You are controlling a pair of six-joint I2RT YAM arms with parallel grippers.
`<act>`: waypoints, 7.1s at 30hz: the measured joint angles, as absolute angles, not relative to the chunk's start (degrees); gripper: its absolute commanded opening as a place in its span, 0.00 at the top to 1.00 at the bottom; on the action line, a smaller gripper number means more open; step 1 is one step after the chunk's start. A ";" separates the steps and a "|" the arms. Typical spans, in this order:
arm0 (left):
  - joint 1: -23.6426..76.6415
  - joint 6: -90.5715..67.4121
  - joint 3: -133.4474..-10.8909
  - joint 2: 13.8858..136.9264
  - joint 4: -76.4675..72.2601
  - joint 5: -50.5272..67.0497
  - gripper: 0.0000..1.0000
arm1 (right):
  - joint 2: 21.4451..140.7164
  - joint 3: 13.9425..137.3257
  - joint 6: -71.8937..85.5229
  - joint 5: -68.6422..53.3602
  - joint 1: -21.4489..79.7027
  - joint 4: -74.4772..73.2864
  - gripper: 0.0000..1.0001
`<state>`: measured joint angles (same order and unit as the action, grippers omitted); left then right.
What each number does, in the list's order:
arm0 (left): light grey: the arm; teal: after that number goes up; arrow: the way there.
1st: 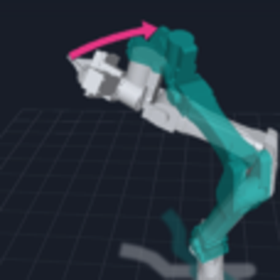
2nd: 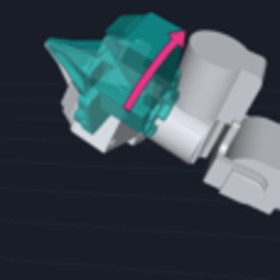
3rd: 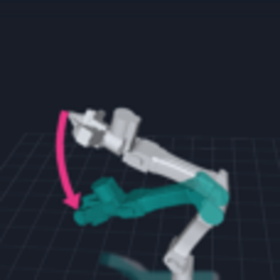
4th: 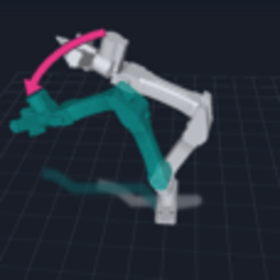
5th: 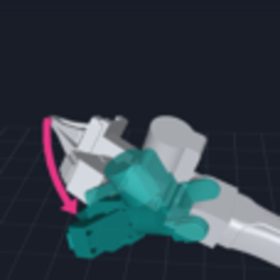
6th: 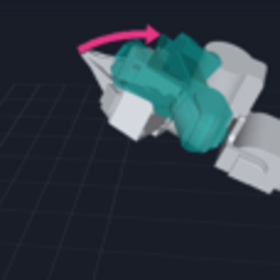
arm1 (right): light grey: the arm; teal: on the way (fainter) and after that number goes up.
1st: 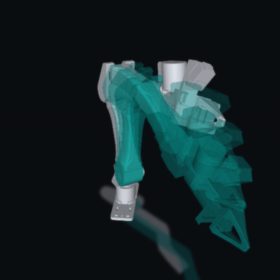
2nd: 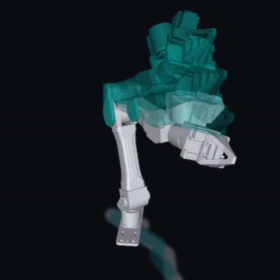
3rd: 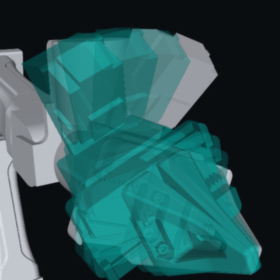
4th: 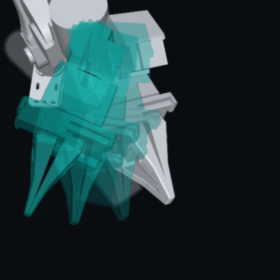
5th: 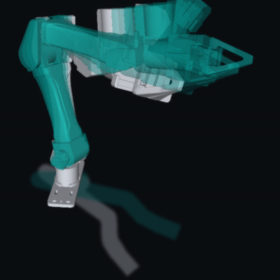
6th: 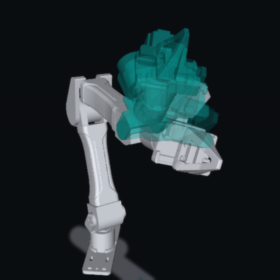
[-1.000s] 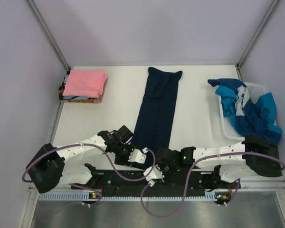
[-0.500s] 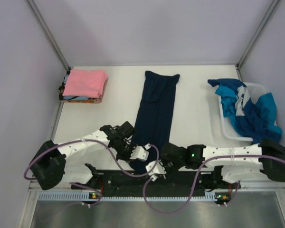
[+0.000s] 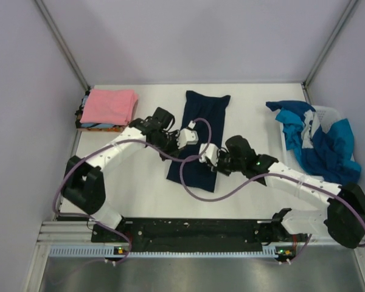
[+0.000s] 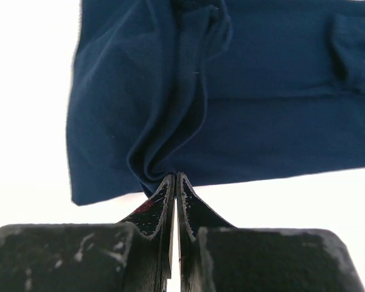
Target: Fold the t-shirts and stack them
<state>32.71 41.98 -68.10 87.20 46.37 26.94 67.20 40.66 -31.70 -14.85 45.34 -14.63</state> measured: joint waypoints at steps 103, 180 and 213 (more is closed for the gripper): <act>38.79 54.57 -61.98 74.11 62.85 25.50 1.00 | 56.80 43.97 -32.10 -20.38 57.01 -31.29 1.00; 26.79 25.76 -96.44 112.86 36.69 11.68 0.69 | 88.31 61.54 7.79 -8.84 17.89 -21.23 0.68; 30.04 23.35 -73.28 96.44 38.41 23.24 0.71 | 75.66 44.99 17.54 -21.04 25.91 -15.27 0.85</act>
<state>30.04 23.35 -73.28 96.44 38.41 23.24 75.66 44.99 17.54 -21.04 25.91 -15.27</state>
